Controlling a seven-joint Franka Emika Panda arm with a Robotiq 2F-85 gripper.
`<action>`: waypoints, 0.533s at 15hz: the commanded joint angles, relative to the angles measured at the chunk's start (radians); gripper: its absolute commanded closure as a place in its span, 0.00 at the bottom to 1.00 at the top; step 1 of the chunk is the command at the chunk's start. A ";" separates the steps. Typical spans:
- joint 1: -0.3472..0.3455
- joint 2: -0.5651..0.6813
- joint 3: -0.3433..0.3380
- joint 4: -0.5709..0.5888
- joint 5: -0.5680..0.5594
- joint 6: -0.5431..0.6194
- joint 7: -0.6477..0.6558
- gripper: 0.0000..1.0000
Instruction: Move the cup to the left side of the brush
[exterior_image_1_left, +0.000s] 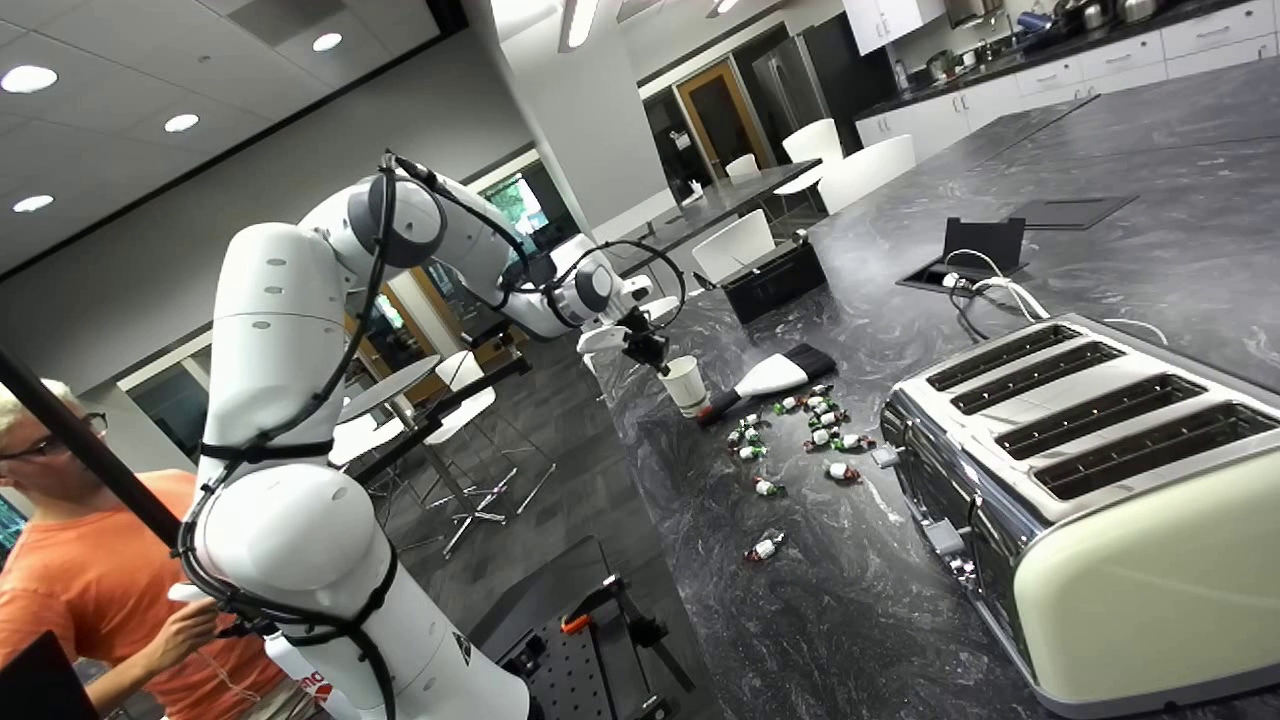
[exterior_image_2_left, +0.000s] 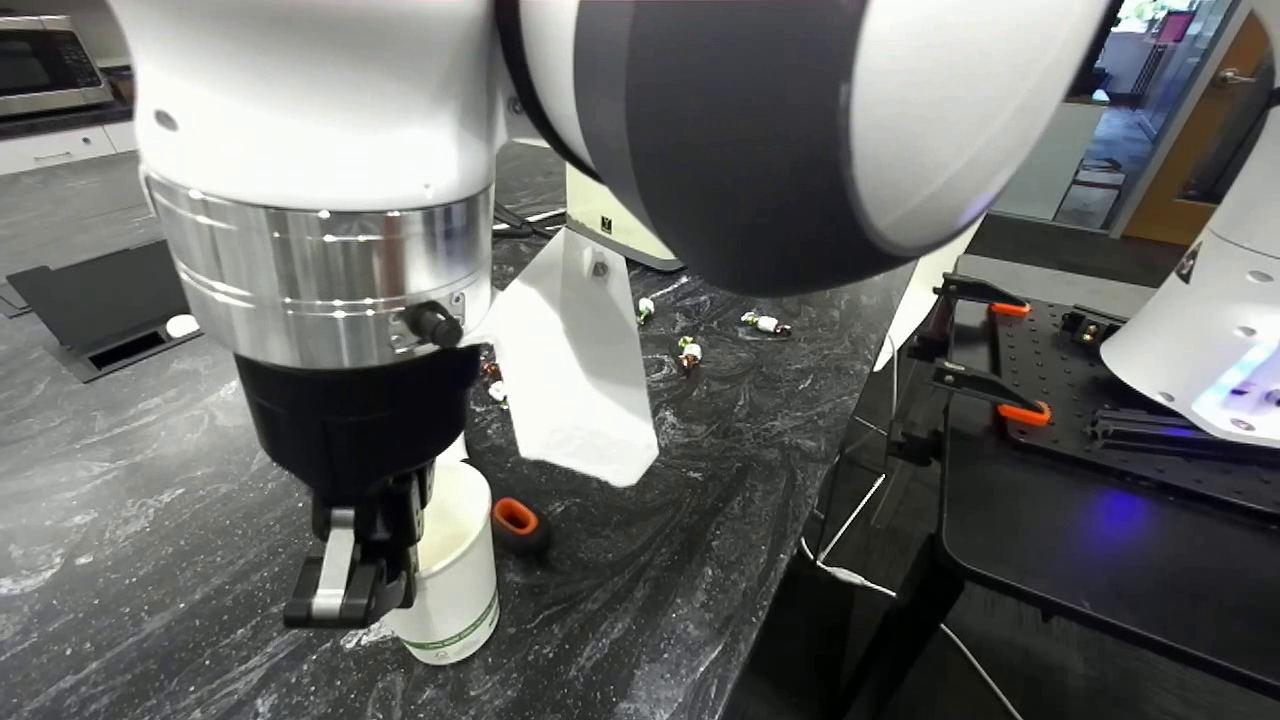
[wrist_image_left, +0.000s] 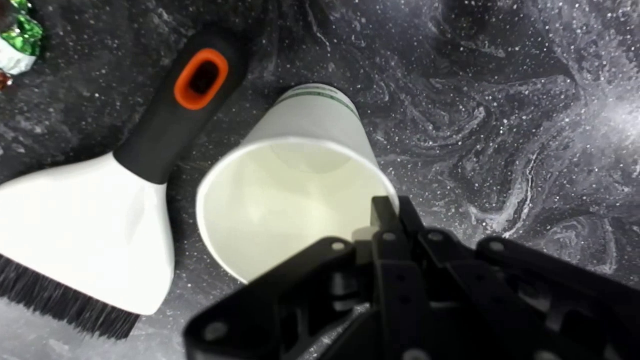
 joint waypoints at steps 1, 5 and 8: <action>0.014 -0.021 -0.011 -0.020 -0.004 0.034 -0.022 0.65; 0.016 -0.069 -0.023 -0.037 -0.004 0.049 -0.015 0.37; 0.005 -0.131 -0.028 -0.053 -0.003 0.021 -0.015 0.13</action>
